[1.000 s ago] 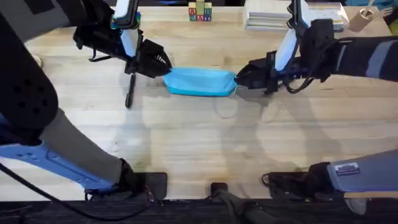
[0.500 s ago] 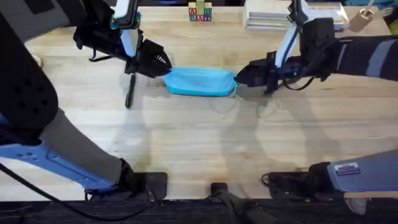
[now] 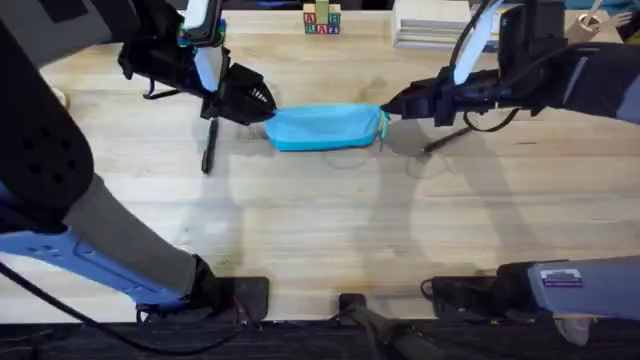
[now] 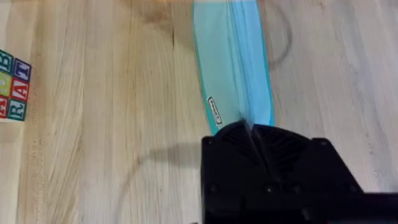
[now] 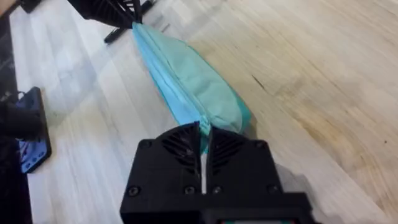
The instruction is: Unzip the bag, pick up the pens from the table one at a time and place them inside, then zip the bag closed.
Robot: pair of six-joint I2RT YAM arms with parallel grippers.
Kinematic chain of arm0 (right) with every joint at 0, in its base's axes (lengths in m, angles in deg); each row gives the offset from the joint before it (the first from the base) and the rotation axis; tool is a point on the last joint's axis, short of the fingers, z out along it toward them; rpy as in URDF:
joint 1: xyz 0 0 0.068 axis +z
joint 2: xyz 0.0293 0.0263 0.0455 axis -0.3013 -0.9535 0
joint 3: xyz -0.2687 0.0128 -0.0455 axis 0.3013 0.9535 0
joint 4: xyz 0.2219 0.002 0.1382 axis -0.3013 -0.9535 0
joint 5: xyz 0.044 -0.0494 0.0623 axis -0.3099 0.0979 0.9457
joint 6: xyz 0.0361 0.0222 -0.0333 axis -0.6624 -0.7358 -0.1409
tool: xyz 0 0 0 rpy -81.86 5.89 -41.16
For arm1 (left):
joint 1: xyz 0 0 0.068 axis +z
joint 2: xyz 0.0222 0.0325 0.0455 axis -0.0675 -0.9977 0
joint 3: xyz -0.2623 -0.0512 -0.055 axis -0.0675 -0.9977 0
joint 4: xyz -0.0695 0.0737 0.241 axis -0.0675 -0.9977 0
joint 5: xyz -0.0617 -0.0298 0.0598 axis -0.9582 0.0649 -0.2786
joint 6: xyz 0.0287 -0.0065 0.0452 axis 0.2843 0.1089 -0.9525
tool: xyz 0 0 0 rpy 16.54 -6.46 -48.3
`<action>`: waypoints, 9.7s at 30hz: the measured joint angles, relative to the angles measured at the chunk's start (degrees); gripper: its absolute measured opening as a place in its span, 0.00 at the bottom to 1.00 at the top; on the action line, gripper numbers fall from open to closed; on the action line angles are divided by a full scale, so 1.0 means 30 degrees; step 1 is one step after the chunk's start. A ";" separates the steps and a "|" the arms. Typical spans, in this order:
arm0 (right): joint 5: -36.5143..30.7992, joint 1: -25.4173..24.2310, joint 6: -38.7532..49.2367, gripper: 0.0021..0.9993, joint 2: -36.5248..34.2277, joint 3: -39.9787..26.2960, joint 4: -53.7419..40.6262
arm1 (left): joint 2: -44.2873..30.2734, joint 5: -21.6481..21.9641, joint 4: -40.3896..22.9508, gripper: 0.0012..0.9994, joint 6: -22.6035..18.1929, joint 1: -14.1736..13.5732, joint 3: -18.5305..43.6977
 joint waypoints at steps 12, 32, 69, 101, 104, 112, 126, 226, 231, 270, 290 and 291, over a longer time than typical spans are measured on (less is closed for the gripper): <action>-0.0642 0.1238 -0.1043 0.03 0.0693 -0.0005 -0.0267 | 0.0000 0.0007 -0.0002 0.04 0.0000 -0.0010 0.0000; -0.3282 0.4676 -0.2411 0.03 0.0693 -0.0160 0.3022 | 0.0000 0.0246 0.0102 0.04 0.0000 0.0153 0.0000; -0.7726 0.8464 -0.7264 0.03 -0.0055 -0.0219 0.5203 | 0.0000 0.0754 0.0098 0.04 0.0000 0.0386 0.0000; -0.7468 1.0579 -0.8714 0.03 -0.0626 -0.0670 0.8764 | 0.0000 0.0685 0.0146 0.04 0.0000 0.0401 0.0022; -0.7402 1.0550 -0.8896 0.03 -0.0626 -0.0670 0.8743 | 0.0000 0.0670 0.0153 0.04 0.0000 0.0401 0.0022; -0.7366 1.0550 -0.8969 0.03 -0.0626 -0.0670 0.8743 | -0.0003 0.0659 0.0160 0.04 0.0000 0.0401 0.0022; -1.3286 1.0535 -0.9843 0.03 0.6160 -0.0678 -0.0458 | 0.0000 -0.1458 0.0023 0.04 -0.0151 0.0393 0.0022; -2.7802 1.7316 -2.6324 1.00 -0.0305 -0.3111 -0.5168 | -0.0002 -0.1695 -0.0277 0.04 -0.0583 0.0393 0.0022; -2.7940 1.7238 -2.6324 0.97 -0.0305 -0.3111 -0.4496 | 0.0000 -0.1690 -0.0277 0.04 -0.0583 0.0393 0.0022; -2.7476 1.7245 -2.8046 0.69 -0.1866 -0.6309 -0.8065 | 0.0000 -0.1676 -0.0277 0.04 -0.0583 0.0393 0.0022; -2.7627 1.6903 -2.8466 0.48 -0.2812 -0.6309 -0.8014 | 0.0000 -0.1668 -0.0277 0.04 -0.0583 0.0393 0.0022; -2.7627 1.6859 -2.8473 0.46 -0.2805 -0.6309 -0.8014 | 0.0000 -0.1668 -0.0270 0.04 -0.0583 0.0393 0.0022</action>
